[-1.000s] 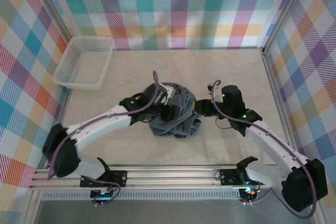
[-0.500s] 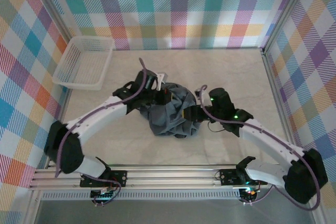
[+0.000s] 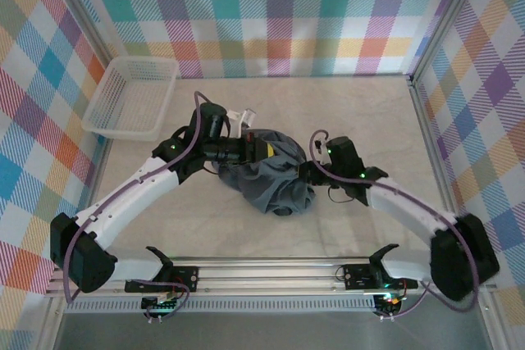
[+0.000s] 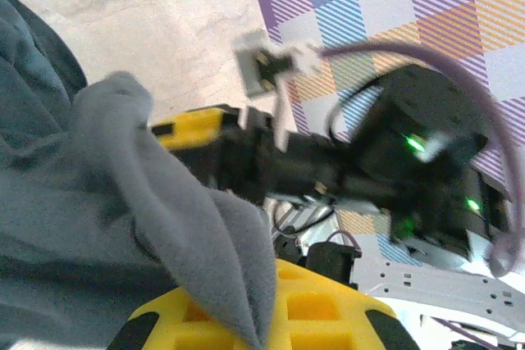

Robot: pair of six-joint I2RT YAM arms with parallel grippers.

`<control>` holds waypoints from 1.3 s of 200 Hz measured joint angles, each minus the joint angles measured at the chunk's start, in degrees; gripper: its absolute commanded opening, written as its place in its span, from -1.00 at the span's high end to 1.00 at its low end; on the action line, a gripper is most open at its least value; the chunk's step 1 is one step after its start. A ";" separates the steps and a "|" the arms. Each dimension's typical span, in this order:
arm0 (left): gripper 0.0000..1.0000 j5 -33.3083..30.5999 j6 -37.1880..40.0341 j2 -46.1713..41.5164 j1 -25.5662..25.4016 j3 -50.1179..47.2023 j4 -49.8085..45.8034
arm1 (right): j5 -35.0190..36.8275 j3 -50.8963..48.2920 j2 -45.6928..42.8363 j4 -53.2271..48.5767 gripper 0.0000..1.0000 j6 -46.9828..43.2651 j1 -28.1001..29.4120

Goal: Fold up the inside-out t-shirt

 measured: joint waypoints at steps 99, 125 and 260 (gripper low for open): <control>1.00 1.64 -0.96 -1.75 1.81 -1.22 0.22 | -4.72 12.28 10.91 4.87 0.99 -20.26 6.80; 1.00 1.49 -0.79 -4.33 9.14 -5.20 1.38 | -12.79 12.66 9.35 5.62 1.00 -16.96 6.69; 0.32 -25.27 17.99 -22.14 -5.18 -15.30 -2.86 | -38.10 4.07 5.31 27.93 1.00 9.22 1.09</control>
